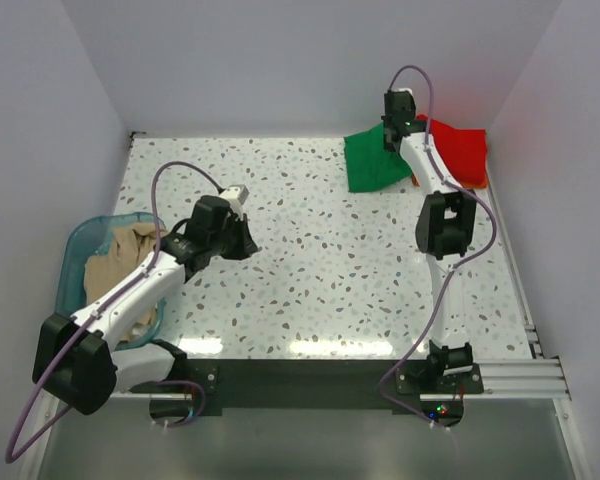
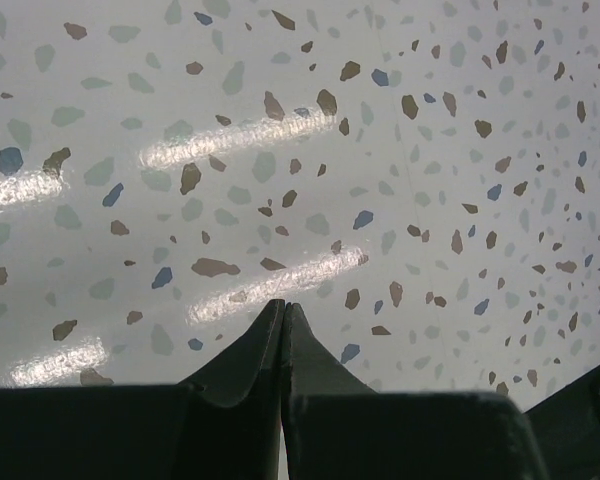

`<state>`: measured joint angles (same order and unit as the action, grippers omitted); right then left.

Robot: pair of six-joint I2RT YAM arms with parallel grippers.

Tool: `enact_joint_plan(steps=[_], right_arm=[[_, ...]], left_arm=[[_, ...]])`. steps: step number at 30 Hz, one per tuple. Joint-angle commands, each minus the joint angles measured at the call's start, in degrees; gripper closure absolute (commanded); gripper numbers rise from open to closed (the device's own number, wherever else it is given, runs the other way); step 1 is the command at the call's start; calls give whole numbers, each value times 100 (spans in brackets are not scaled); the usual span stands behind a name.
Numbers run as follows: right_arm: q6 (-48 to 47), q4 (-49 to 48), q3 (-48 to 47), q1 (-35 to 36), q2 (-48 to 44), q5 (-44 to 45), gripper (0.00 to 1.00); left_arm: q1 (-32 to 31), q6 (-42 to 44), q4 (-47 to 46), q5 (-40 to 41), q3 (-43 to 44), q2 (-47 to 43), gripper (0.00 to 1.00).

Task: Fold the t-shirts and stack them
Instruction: Neatly place the folded tshirt to the corner

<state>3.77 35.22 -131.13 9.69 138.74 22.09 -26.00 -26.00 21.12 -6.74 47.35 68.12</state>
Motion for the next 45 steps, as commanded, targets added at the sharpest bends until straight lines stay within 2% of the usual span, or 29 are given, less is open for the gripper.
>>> enact_joint_plan(steps=[1,6,17,45], right_arm=[[-533,293,-982,-73,284,243,100],[-807,-225,-1072,-204,215,296,100],[-1414,-481,-1714,-407,110,358,100],[-1353,-639,-1196,-872,-831,68,100]], left_arm=[[51,262,-47,-81,11,105,96],[60,324,-56,-187,-15,246,98],[77,350,-91,-336,-121,325,99],[113,332,-135,-442,-191,334,100]])
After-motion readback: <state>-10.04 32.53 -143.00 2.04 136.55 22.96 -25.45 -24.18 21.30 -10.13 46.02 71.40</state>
